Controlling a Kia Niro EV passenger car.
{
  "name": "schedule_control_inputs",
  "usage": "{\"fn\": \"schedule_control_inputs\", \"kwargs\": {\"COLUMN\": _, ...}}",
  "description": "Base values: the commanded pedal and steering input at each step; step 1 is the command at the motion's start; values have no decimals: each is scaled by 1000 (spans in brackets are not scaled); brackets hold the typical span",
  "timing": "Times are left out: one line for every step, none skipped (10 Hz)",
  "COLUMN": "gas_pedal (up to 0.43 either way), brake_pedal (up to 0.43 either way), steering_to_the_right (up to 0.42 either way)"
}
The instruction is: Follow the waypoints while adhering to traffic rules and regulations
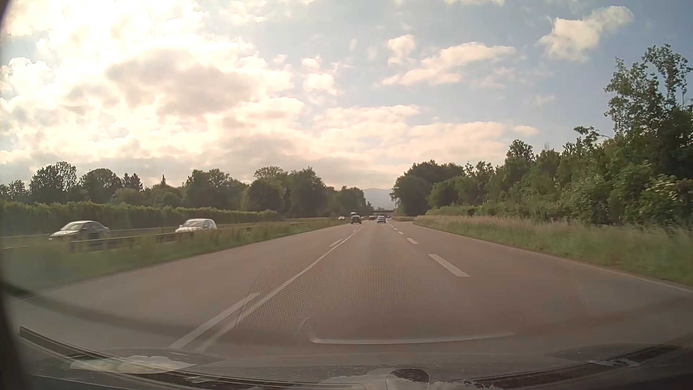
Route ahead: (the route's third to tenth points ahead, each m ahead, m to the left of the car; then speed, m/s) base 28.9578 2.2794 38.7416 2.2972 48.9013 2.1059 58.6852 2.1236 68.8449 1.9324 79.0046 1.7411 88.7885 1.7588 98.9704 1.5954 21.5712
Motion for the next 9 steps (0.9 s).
{"fn": "schedule_control_inputs", "kwargs": {"gas_pedal": 157, "brake_pedal": 0, "steering_to_the_right": -1}}
{"fn": "schedule_control_inputs", "kwargs": {"gas_pedal": 157, "brake_pedal": 0, "steering_to_the_right": -1}}
{"fn": "schedule_control_inputs", "kwargs": {"gas_pedal": 157, "brake_pedal": 0, "steering_to_the_right": -1}}
{"fn": "schedule_control_inputs", "kwargs": {"gas_pedal": 157, "brake_pedal": 0, "steering_to_the_right": -1}}
{"fn": "schedule_control_inputs", "kwargs": {"gas_pedal": 157, "brake_pedal": 0, "steering_to_the_right": -1}}
{"fn": "schedule_control_inputs", "kwargs": {"gas_pedal": 157, "brake_pedal": 0, "steering_to_the_right": -1}}
{"fn": "schedule_control_inputs", "kwargs": {"gas_pedal": 157, "brake_pedal": 0, "steering_to_the_right": -1}}
{"fn": "schedule_control_inputs", "kwargs": {"gas_pedal": 157, "brake_pedal": 0, "steering_to_the_right": -1}}
{"fn": "schedule_control_inputs", "kwargs": {"gas_pedal": 157, "brake_pedal": 0, "steering_to_the_right": -1}}
